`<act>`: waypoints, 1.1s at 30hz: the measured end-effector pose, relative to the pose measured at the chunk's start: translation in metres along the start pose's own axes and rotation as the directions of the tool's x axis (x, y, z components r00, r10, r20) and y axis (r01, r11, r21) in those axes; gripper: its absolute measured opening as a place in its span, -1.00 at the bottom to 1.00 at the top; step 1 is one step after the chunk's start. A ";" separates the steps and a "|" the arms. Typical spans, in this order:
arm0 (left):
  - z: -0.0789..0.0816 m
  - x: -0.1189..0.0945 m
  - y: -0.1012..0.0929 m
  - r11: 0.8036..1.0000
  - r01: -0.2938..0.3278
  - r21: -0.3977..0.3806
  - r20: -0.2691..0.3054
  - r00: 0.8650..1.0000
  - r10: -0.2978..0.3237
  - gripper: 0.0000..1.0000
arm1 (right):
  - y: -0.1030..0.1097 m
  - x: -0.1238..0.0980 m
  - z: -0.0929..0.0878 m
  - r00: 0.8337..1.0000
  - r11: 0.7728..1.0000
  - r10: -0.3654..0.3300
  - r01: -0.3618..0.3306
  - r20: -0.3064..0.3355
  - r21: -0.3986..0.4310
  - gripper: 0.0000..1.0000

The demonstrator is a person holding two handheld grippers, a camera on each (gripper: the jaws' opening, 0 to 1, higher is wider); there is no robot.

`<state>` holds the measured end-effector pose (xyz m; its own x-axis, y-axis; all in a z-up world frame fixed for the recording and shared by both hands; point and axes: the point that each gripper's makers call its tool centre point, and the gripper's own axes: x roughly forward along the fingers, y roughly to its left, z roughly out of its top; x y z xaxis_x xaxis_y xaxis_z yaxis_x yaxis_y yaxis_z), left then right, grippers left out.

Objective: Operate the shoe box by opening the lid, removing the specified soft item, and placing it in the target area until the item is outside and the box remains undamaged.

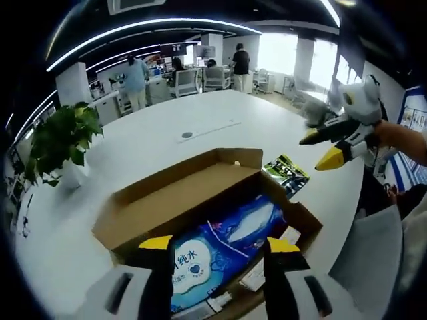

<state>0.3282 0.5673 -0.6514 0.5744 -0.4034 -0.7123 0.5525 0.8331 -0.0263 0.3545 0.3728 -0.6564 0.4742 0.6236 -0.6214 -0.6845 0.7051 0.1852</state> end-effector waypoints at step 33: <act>-0.097 -0.049 0.069 0.944 -0.250 -0.215 -0.061 0.968 0.242 -0.28 | 0.088 0.085 0.031 0.984 0.984 0.178 -0.178 -0.015 0.012 -0.12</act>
<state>0.2789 0.6813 -0.6863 0.6531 -0.1658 -0.7389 0.2485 0.9686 0.0023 0.3519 0.4979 -0.6697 0.3361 0.7341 -0.5900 -0.7515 0.5867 0.3018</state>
